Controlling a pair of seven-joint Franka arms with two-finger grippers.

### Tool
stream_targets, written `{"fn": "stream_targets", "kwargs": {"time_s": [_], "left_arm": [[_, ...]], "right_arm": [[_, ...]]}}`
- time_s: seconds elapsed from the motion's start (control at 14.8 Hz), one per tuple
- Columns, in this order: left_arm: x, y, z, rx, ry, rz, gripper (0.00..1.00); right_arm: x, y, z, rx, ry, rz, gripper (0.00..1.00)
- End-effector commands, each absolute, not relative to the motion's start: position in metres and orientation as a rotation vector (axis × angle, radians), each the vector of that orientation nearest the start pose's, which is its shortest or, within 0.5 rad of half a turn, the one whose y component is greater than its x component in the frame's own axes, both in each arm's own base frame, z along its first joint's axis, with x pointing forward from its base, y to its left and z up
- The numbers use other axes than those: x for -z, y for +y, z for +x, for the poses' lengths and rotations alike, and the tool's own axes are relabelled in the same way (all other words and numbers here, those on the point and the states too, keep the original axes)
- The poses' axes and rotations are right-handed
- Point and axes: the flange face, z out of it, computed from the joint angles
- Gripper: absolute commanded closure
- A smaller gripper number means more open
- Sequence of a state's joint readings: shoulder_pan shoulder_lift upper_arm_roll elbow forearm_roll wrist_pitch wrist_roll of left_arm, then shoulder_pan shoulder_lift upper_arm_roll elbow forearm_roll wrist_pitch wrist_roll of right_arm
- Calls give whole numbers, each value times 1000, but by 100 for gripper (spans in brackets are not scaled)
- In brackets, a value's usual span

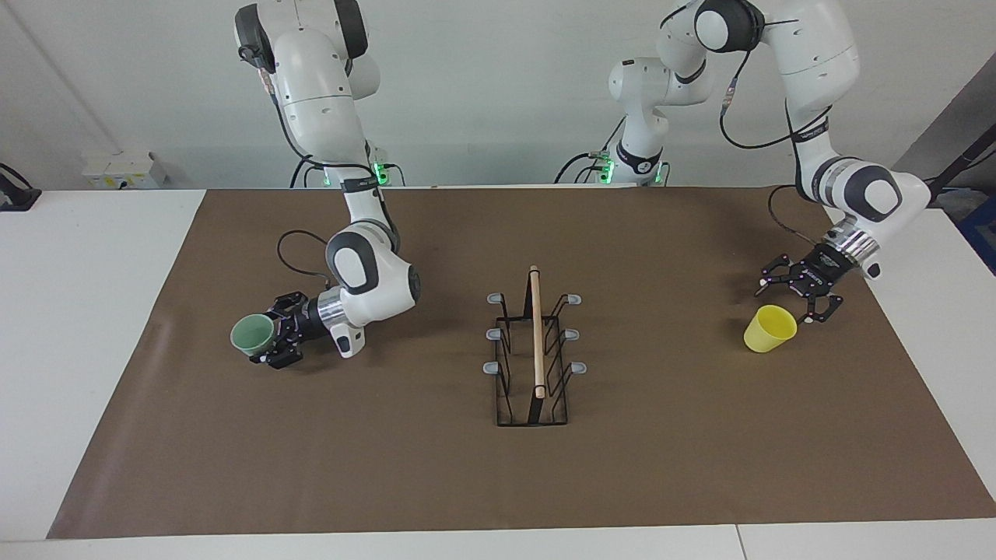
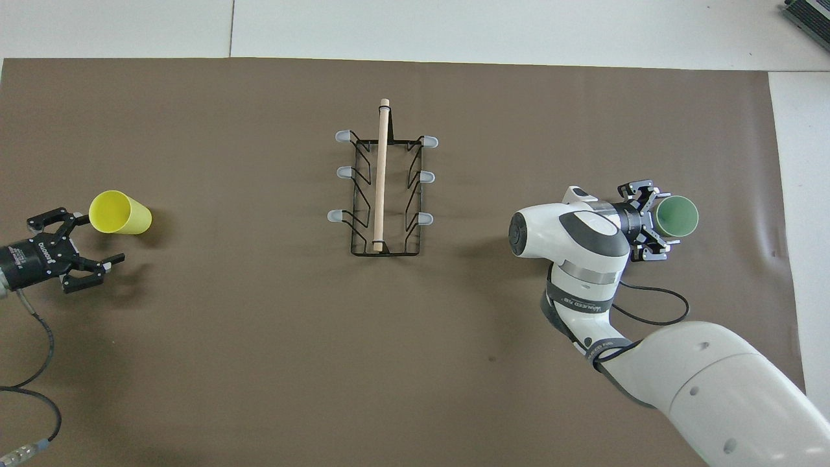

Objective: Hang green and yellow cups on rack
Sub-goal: 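Grasp the green cup with the right gripper while the left gripper nears the yellow cup, then lift the green cup with the right gripper while the left gripper grasps the yellow cup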

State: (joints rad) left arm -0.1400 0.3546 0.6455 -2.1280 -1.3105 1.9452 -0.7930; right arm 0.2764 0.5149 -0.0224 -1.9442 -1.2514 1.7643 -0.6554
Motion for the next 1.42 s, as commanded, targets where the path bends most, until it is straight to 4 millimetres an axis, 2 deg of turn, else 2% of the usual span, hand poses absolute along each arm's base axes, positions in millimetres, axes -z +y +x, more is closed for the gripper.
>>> {"fn": "stream_targets", "kwargs": {"time_s": [0.0,0.14,0.2,0.34,0.47,0.61,0.68,0.81,0.88,1.02,1.15,1.29,1.35], "left_arm": [[-268,194,515,475,2015,1058,0],[-266,184,520,462,2014,1047,0],[-264,182,520,445,2028,1046,0],[-259,169,525,429,2037,1024,0],[-259,169,525,426,2039,1014,0],[-257,164,527,410,2048,1024,0],[-255,157,529,401,2057,1033,0],[-254,157,528,400,2061,1030,0],[-254,156,528,403,2059,1030,0],[-254,157,528,400,2060,1028,0],[-253,155,528,402,2059,1032,1],[-254,151,530,407,2057,1035,12],[-254,152,531,406,2059,1031,22]], "right_arm": [[-220,61,577,904,1497,1343,100],[-225,61,582,899,1483,1350,100],[-231,69,586,887,1474,1365,100],[-254,76,599,872,1427,1440,100],[-277,89,610,828,1411,1546,100],[-313,92,619,792,1427,1663,100],[-340,89,621,754,1441,1734,100],[-394,75,621,671,1496,1894,100],[-415,77,620,630,1530,1946,100],[-449,77,613,557,1559,2024,100],[-474,60,608,435,1576,2259,100],[-504,59,599,288,1605,2415,100],[-517,59,595,243,1598,2447,100]]}}
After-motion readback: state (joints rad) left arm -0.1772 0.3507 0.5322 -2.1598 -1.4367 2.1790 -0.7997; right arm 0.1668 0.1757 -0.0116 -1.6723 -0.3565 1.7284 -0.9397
